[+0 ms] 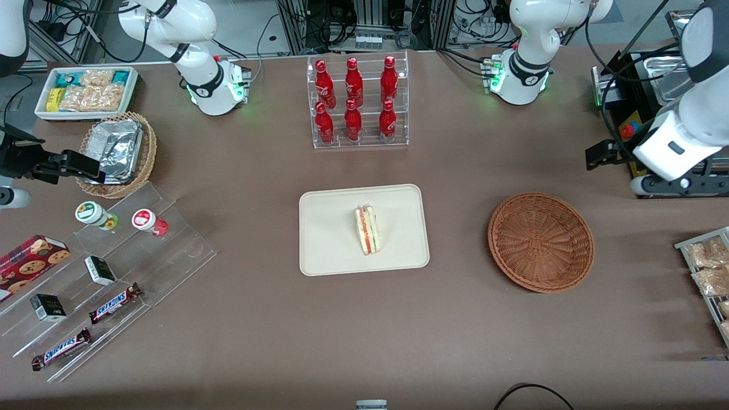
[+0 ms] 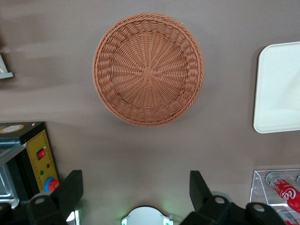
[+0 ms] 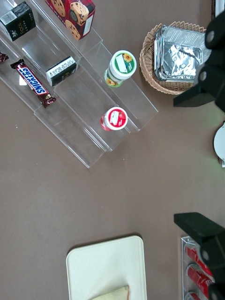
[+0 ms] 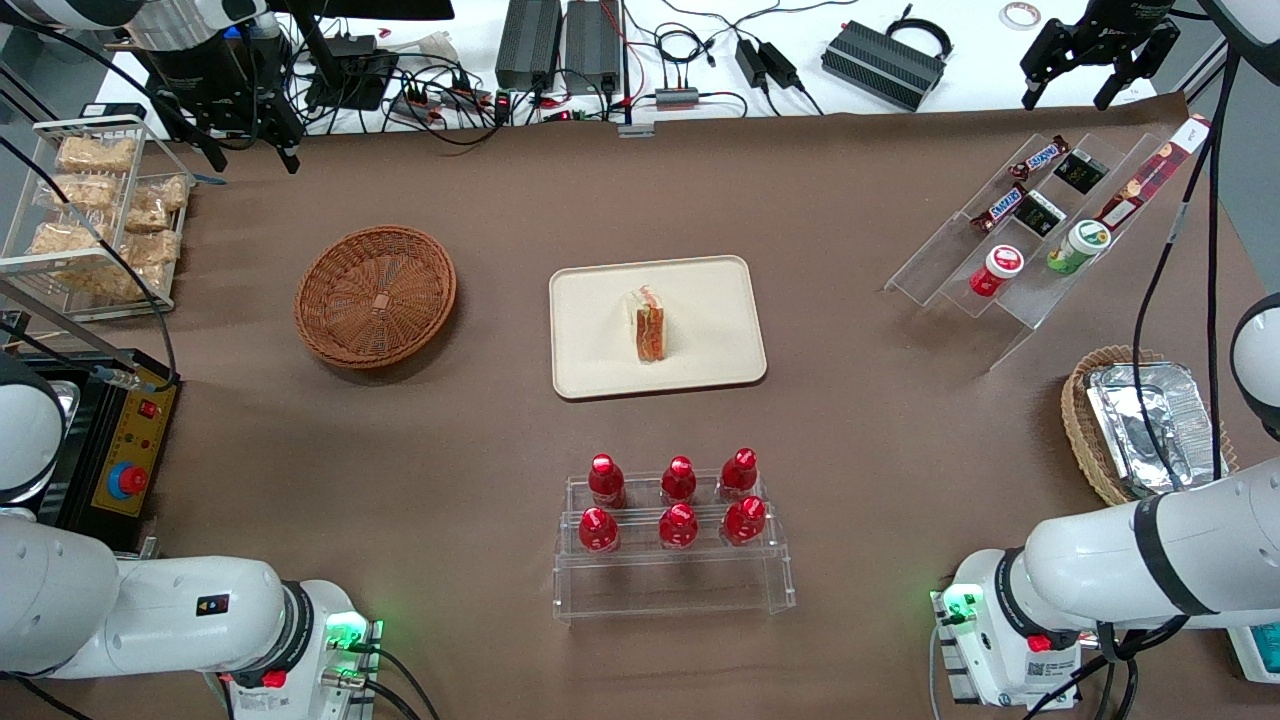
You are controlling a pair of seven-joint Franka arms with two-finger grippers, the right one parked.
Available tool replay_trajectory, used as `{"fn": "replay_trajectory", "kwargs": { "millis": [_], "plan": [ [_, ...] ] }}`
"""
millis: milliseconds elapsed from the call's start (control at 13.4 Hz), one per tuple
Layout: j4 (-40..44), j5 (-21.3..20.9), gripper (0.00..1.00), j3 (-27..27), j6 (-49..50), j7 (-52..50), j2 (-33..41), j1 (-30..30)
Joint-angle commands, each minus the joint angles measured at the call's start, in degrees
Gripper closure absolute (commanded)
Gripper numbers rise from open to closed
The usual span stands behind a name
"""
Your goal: Place sandwich from basket to tray
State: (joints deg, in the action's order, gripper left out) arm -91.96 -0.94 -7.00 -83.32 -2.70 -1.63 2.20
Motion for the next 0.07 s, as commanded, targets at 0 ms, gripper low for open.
{"fn": "replay_trajectory", "kwargs": {
  "millis": [0],
  "plan": [
    [1.8,-0.6,0.00,-0.3,3.3,0.8,1.0,0.9]
  ]
}}
